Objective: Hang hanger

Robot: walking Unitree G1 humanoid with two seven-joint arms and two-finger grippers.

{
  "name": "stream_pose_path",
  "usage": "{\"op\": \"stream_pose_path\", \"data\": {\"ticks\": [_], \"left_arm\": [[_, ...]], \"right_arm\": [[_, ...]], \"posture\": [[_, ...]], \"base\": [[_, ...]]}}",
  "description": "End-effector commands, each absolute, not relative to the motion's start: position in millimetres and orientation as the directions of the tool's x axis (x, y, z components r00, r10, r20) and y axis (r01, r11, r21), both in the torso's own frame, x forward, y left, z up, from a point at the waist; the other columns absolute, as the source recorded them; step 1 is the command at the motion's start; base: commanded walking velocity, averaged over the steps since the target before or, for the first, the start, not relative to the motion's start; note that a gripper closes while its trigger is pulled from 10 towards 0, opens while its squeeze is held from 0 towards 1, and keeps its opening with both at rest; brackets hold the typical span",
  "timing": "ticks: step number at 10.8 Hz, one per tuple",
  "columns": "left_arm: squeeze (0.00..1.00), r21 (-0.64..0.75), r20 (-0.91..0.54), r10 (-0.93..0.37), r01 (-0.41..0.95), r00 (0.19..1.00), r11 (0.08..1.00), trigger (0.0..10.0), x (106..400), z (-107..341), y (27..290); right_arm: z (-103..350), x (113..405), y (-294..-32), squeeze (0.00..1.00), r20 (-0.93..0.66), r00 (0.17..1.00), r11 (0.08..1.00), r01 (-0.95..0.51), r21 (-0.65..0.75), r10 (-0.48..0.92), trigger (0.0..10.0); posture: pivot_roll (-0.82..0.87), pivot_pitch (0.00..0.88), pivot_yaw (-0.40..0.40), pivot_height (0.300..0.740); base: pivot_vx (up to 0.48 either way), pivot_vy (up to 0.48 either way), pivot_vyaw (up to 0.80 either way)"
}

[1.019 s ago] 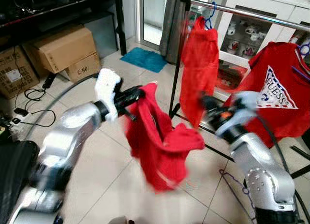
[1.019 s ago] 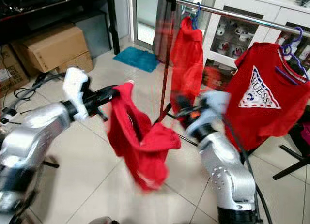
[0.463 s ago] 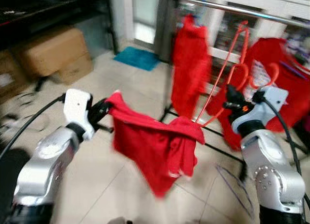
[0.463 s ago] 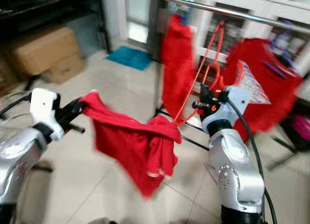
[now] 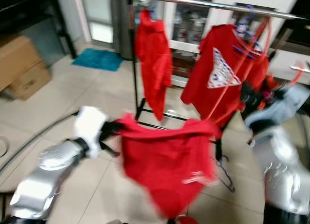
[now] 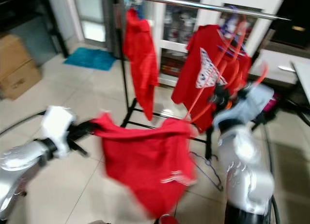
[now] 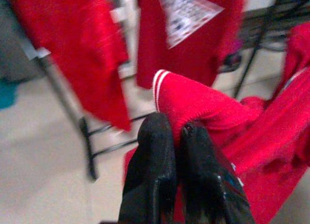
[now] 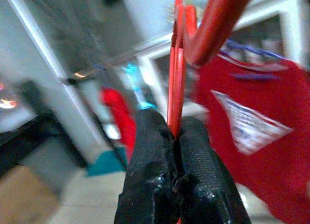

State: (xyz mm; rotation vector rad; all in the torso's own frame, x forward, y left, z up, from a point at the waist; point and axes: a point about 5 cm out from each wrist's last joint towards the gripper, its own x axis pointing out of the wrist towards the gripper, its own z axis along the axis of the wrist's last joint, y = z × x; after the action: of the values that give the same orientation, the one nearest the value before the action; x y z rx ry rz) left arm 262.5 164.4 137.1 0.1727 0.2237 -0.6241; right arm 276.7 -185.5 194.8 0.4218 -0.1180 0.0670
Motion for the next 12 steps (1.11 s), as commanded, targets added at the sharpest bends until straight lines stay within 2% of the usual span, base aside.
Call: {"op": "stream_pose_path", "data": {"ticks": [1, 2, 3, 4, 5, 6, 7, 8, 9, 10, 11, 12], "left_arm": [[0.0, 0.133, -0.204, -0.558, 0.587, 0.805, 0.799, 10.0, 280.5, 149.0, 147.3], [0.0, 0.115, -0.104, -0.606, 0.615, 0.788, 0.78, 10.0, 296.9, 165.4, 115.5], [0.0, -0.003, 0.11, -0.626, 0.63, 0.772, 0.777, 10.0, 305.7, 202.5, 96.1], [0.0, -0.111, 0.285, -0.594, 0.641, 0.752, 0.759, 10.0, 308.9, 235.0, 97.6], [0.0, -0.218, 0.377, -0.587, 0.685, 0.716, 0.696, 10.0, 309.2, 254.9, 101.3], [0.0, -0.261, 0.297, -0.732, 0.79, 0.613, 0.555, 10.0, 296.1, 244.9, 93.2], [0.0, -0.169, 0.02, -0.811, 0.802, 0.585, 0.573, 10.0, 285.6, 206.2, 93.3], [0.0, -0.106, -0.144, -0.753, 0.747, 0.642, 0.656, 10.0, 283.1, 179.1, 108.0], [0.0, -0.089, -0.21, -0.68, 0.679, 0.702, 0.729, 10.0, 284.5, 171.7, 124.2], [0.0, 0.035, -0.276, -0.621, 0.654, 0.733, 0.756, 10.0, 284.6, 166.2, 140.8], [0.0, 0.111, -0.277, -0.592, 0.638, 0.756, 0.762, 10.0, 284.8, 164.9, 149.9], [0.0, 0.173, -0.184, -0.529, 0.557, 0.828, 0.812, 10.0, 289.3, 171.4, 158.6]], "right_arm": [[203.5, 279.5, -156.5, 0.0, 0.153, 0.96, 0.891, -0.275, 0.362, 0.234, 10.0], [196.0, 280.4, -133.9, 0.0, 0.12, 0.941, 0.897, -0.339, 0.283, 0.318, 10.0], [181.6, 281.5, -124.2, 0.0, 0.062, 0.945, 0.931, -0.326, 0.164, 0.321, 10.0], [169.8, 279.5, -119.6, 0.0, 0.019, 0.94, 0.936, -0.34, 0.096, 0.34, 10.0], [158.6, 279.8, -121.8, 0.0, -0.027, 0.949, 0.948, -0.312, 0.053, 0.314, 10.0], [153.5, 285.6, -127.8, 0.0, -0.014, 0.975, 0.968, -0.22, 0.119, 0.223, 10.0], [170.1, 295.6, -135.2, 0.0, 0.097, 0.988, 0.941, -0.144, 0.308, 0.119, 10.0], [190.0, 303.8, -152.1, 0.0, 0.195, 0.981, 0.872, -0.088, 0.482, -0.008, 10.0], [198.1, 304.8, -165.3, 0.0, 0.238, 0.97, 0.858, -0.079, 0.507, -0.051, 10.0], [192.4, 301.4, -175.4, 0.0, 0.211, 0.976, 0.891, -0.049, 0.452, -0.054, 10.0], [183.7, 296.6, -182.1, 0.0, 0.161, 0.986, 0.912, -0.02, 0.409, -0.051, 10.0], [164.7, 277.5, -189.0, 0.0, 0.05, 0.999, 0.964, -0.002, 0.267, -0.011, 10.0]], "posture": [[-0.08, 0.0, -0.024, 0.74], [-0.08, 0.0, -0.027, 0.74], [-0.09, 0.0, -0.021, 0.74], [-0.09, 0.0, -0.012, 0.74], [-0.09, 0.0, -0.007, 0.74], [-0.08, 0.0, 0.0, 0.74], [-0.08, 0.0, 0.004, 0.74], [-0.08, 0.0, 0.01, 0.74], [-0.07, 0.0, 0.013, 0.74], [-0.08, 0.0, 0.011, 0.74], [-0.08, 0.0, 0.01, 0.74], [-0.09, 0.0, 0.011, 0.74]], "base": [[0.0, 0.0, -0.8], [0.0, 0.0, -0.8], [0.0, 0.0, -0.8], [0.0, 0.0, -0.8], [0.0, 0.0, -0.8], [0.0, 0.0, -0.8], [0.0, 0.0, -0.8], [0.0, 0.0, -0.8], [0.0, 0.0, -0.8], [0.0, 0.0, -0.8], [0.0, 0.0, -0.8], [0.0, 0.0, -0.8]]}}
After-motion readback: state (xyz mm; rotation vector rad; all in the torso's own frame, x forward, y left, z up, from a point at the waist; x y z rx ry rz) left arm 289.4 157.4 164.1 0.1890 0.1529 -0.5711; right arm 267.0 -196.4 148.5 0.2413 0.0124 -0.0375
